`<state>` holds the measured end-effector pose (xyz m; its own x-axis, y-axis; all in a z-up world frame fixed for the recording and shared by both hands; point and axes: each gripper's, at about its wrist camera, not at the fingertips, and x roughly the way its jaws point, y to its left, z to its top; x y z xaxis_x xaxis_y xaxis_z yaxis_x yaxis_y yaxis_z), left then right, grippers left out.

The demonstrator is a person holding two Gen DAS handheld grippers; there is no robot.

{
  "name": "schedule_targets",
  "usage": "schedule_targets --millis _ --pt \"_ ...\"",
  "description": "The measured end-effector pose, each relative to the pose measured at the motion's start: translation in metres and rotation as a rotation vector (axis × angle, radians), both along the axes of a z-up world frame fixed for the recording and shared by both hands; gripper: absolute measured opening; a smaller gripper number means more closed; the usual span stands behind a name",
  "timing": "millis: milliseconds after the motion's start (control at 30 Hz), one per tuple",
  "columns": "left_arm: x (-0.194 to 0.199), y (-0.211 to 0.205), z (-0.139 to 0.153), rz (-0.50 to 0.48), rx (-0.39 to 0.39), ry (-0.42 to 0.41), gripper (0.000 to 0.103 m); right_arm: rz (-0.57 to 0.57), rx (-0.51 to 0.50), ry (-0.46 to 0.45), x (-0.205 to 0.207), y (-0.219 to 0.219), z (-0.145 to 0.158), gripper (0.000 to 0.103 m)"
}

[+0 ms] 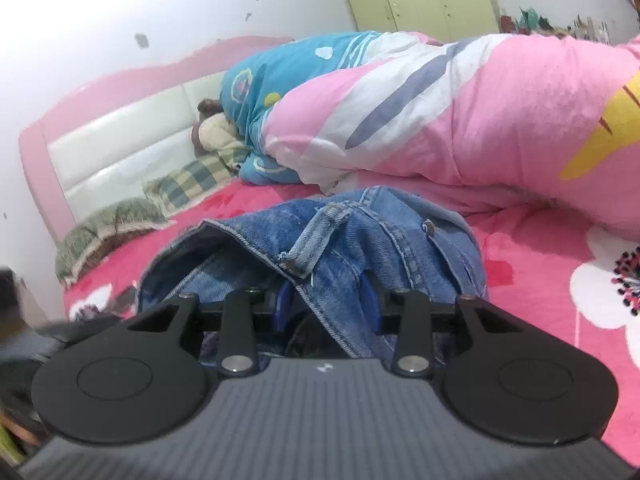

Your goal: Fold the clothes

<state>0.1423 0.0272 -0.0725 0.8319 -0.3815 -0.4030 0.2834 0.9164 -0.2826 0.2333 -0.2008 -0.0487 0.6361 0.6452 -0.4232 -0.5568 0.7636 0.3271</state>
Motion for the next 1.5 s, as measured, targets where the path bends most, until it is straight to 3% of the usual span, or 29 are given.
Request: schedule_targets --millis 133,233,367,433,500,733,800,867,900,967,1200,1300,1367,1500 --pt "0.018 0.002 -0.006 0.068 -0.101 -0.02 0.079 0.015 0.051 0.016 0.008 -0.012 -0.001 0.035" --pt "0.032 0.005 -0.007 0.086 -0.176 -0.03 0.056 -0.001 0.071 0.011 0.014 -0.025 -0.001 0.038" --pt "0.05 0.005 -0.004 0.09 -0.185 -0.015 0.03 -0.046 0.065 -0.025 0.004 -0.044 -0.004 0.045" --pt "0.057 0.007 -0.002 0.096 -0.186 -0.006 0.027 -0.068 0.043 -0.042 -0.007 -0.049 -0.011 0.068" --pt "0.064 0.008 0.0 0.101 -0.187 0.004 0.027 -0.071 -0.001 -0.044 -0.014 -0.049 -0.022 0.082" --pt "0.077 0.008 0.0 0.109 -0.192 0.02 0.027 -0.06 -0.241 -0.012 0.0 -0.014 -0.064 0.085" --pt "0.079 0.007 0.0 0.111 -0.189 0.018 0.028 -0.066 -0.288 0.024 0.011 -0.008 -0.076 0.082" --pt "0.082 0.006 0.0 0.113 -0.187 0.014 0.029 -0.101 -0.325 0.045 0.018 -0.008 -0.082 0.062" --pt "0.083 0.006 0.0 0.113 -0.186 0.012 0.029 -0.121 -0.336 0.051 0.02 -0.009 -0.084 0.046" --pt "0.086 0.005 0.0 0.111 -0.187 0.006 0.029 -0.17 -0.351 0.053 0.023 -0.012 -0.084 0.032" --pt "0.099 -0.004 -0.004 0.087 -0.211 -0.003 0.03 -0.213 -0.41 -0.009 0.039 0.0 -0.085 0.033" --pt "0.102 -0.01 -0.002 0.097 -0.204 -0.027 0.024 -0.237 -0.453 -0.062 0.046 0.007 -0.085 0.027" --pt "0.1 -0.012 0.004 0.105 -0.185 -0.045 0.017 -0.303 -0.487 -0.117 0.045 0.008 -0.078 0.018" --pt "0.084 -0.01 0.026 0.114 -0.153 -0.098 0.015 -0.467 -0.506 -0.248 0.036 -0.006 -0.047 0.014"
